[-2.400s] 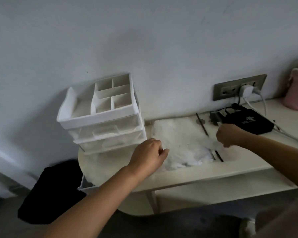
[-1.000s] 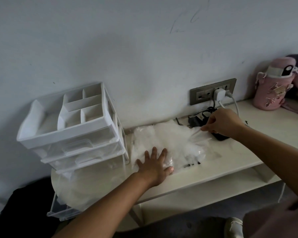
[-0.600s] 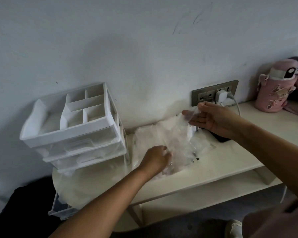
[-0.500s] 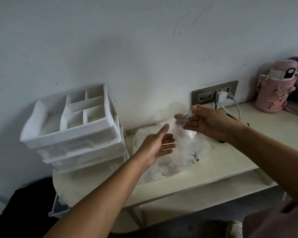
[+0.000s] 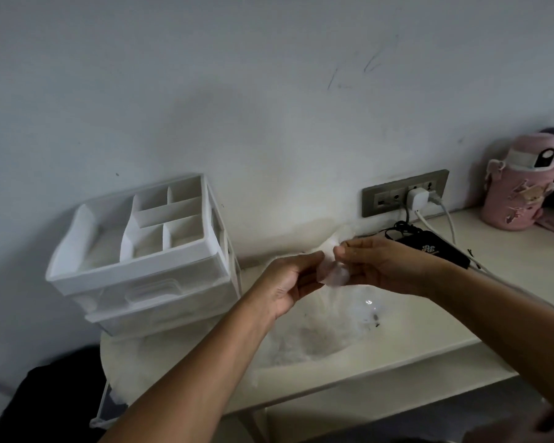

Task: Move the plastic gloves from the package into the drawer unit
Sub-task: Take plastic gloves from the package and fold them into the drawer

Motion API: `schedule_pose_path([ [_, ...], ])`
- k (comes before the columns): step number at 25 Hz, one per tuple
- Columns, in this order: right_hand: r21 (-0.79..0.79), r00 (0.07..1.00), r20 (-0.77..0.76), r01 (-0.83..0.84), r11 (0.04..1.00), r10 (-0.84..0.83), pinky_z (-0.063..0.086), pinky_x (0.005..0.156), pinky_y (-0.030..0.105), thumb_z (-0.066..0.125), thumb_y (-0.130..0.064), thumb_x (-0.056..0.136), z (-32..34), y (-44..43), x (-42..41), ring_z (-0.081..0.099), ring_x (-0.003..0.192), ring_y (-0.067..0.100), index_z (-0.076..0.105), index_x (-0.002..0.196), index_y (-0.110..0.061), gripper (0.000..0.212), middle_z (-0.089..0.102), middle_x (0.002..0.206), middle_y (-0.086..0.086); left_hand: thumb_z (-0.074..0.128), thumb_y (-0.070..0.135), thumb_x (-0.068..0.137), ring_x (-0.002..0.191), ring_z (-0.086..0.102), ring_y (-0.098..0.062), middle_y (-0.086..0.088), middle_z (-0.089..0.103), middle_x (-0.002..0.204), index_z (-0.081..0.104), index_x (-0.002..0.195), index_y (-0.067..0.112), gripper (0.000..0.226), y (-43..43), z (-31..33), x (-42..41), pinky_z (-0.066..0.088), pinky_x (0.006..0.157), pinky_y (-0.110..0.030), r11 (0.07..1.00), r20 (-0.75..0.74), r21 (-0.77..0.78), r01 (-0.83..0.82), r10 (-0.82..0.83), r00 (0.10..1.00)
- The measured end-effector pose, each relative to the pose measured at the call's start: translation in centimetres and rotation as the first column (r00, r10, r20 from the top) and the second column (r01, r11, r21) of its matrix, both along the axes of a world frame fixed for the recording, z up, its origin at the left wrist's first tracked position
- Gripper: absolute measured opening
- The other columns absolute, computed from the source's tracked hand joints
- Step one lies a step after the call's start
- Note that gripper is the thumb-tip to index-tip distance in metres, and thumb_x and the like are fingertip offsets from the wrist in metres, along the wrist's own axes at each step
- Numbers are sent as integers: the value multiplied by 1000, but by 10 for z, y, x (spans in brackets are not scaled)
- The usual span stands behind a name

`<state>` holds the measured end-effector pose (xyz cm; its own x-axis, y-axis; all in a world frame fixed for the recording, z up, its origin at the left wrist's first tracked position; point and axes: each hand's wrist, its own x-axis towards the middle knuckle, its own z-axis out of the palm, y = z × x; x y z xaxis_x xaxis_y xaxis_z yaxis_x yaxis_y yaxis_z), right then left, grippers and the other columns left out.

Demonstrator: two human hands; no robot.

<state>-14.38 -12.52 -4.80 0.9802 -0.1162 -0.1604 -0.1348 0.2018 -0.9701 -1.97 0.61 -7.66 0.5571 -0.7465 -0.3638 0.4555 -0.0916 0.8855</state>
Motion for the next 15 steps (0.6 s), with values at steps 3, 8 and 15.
schedule_pose_path([
  [3, -339, 916, 63, 393, 855, -396, 55, 67, 23, 63, -44, 75, 2, -3, 8, 63, 69, 15, 64, 86, -5, 40, 68, 82, 8, 67, 12, 84, 70, 70, -13, -5, 73, 78, 65, 81, 5, 8, 0, 3, 6, 58, 69, -24, 999, 73, -53, -3, 7, 997],
  [8, -665, 970, -95, 107, 739, -225, 46, 62, 12, 70, -54, 68, -2, 10, 12, 62, 75, 3, 68, 91, -21, 40, 66, 82, -8, 73, 22, 73, 78, 66, -17, -7, 70, 81, 67, 84, 4, 22, 4, -6, 5, 58, 67, -23, 998, 43, -38, -44, 46, 998],
  [15, -671, 909, 74, 349, 654, -410, 51, 65, 20, 79, -20, 72, -14, 9, 21, 64, 72, 10, 69, 79, -21, 12, 68, 76, -6, 65, 12, 88, 66, 70, -10, -5, 73, 73, 70, 80, 6, 12, 15, -9, 7, 56, 64, -19, 996, 202, 63, -62, 48, 978],
])
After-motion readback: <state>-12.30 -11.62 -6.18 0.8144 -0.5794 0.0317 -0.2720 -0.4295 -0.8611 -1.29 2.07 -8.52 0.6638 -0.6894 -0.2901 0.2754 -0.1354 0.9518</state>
